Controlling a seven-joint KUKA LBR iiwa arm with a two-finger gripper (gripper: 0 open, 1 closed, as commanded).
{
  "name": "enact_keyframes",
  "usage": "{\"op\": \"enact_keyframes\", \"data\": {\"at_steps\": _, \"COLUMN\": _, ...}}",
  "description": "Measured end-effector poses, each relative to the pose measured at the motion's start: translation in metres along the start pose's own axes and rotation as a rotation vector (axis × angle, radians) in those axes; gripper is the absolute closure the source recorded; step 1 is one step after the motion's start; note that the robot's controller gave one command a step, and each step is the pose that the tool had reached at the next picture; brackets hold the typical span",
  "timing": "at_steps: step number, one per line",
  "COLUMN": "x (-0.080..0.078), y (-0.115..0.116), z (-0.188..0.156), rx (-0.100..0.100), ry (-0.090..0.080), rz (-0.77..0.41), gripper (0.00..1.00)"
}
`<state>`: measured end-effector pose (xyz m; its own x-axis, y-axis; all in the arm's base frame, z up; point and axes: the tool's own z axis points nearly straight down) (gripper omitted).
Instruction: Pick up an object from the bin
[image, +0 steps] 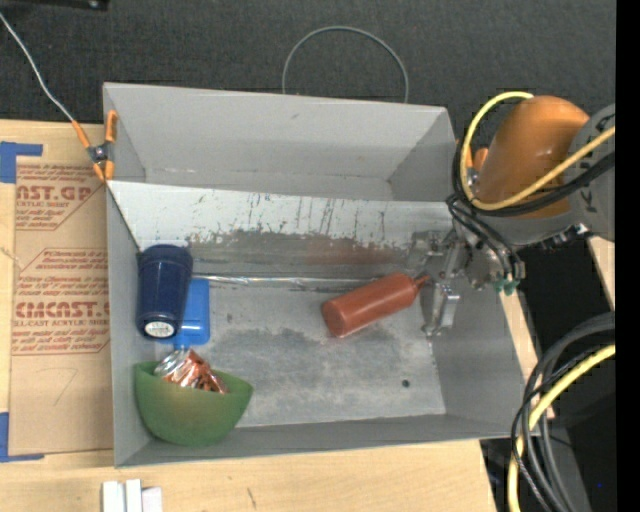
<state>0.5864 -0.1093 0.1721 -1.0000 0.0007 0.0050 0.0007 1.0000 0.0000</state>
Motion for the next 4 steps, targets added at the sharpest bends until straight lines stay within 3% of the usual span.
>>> {"op": "enact_keyframes", "data": {"at_steps": 1, "x": -0.001, "y": 0.001, "z": -0.005, "rx": 0.001, "ry": -0.007, "rz": -0.002, "gripper": 0.00}}
{"op": "enact_keyframes", "data": {"at_steps": 2, "x": -0.001, "y": 0.019, "z": 0.071, "rx": 0.002, "ry": -0.012, "rz": -0.058, "gripper": 0.00}}
{"op": "enact_keyframes", "data": {"at_steps": 3, "x": -0.001, "y": 0.030, "z": 0.103, "rx": 0.001, "ry": -0.009, "rz": -0.109, "gripper": 0.00}}
{"op": "enact_keyframes", "data": {"at_steps": 4, "x": -0.002, "y": 0.037, "z": 0.103, "rx": 0.001, "ry": -0.013, "rz": 0.073, "gripper": 1.00}}
